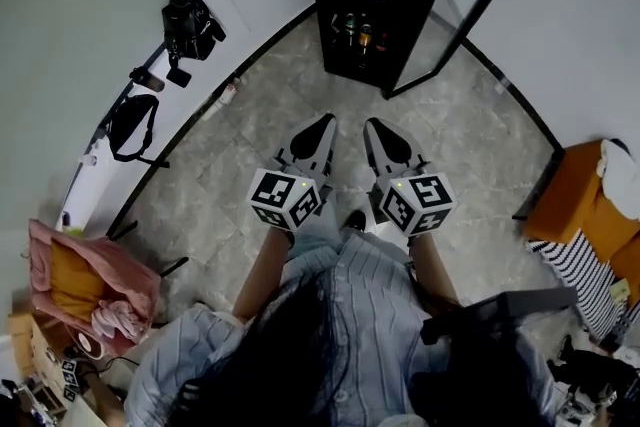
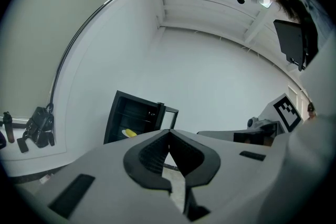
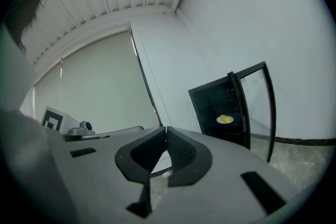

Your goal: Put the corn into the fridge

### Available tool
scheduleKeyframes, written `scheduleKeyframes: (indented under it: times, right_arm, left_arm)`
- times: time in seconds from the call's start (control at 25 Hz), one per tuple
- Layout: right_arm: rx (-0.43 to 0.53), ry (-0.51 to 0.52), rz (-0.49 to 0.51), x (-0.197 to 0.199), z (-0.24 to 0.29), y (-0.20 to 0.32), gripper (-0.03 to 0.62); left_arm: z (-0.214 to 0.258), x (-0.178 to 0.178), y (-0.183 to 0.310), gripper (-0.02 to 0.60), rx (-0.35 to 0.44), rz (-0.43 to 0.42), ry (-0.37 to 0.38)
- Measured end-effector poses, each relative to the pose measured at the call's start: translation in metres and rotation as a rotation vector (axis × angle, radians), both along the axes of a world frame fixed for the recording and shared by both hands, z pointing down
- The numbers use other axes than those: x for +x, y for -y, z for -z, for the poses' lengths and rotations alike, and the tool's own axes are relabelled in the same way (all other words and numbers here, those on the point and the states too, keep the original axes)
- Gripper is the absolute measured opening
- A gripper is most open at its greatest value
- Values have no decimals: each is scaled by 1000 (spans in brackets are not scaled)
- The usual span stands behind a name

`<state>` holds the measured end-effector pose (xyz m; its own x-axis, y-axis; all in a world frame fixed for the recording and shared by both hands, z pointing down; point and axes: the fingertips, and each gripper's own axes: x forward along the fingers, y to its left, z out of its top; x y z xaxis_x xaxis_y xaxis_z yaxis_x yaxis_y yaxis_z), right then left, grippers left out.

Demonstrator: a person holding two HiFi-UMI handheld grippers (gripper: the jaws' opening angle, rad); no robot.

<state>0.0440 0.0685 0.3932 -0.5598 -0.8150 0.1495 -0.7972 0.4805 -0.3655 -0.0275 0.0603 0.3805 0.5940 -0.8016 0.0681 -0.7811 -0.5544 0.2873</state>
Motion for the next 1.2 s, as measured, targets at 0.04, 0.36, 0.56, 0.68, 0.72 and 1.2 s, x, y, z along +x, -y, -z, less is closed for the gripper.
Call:
scheduleKeyframes:
  times: [0.04,0.36,0.56,0.68,0.72,1.2]
  right_arm:
    - [7,-5,2,1,1,-6,21]
    - [45,-34,11,4,8,-33,21]
    - [47,-46,26,2,6,-42,21]
    - [51,-50,28,2,7,-46,21]
    - [52,-49,28,2,8,-47,21]
    - [75,-71,38,-11,14,-50,21]
  left_arm:
    - [1,1,-5,6,5,0,1]
    - [6,10,-33,6,23,-11,10]
    - [7,9,-41,8,27,-2,14]
    - [8,10,-46,6,27,1,17]
    - [8,10,-48,6,28,1,17]
    - [19,-1,-55,6,57,8,17]
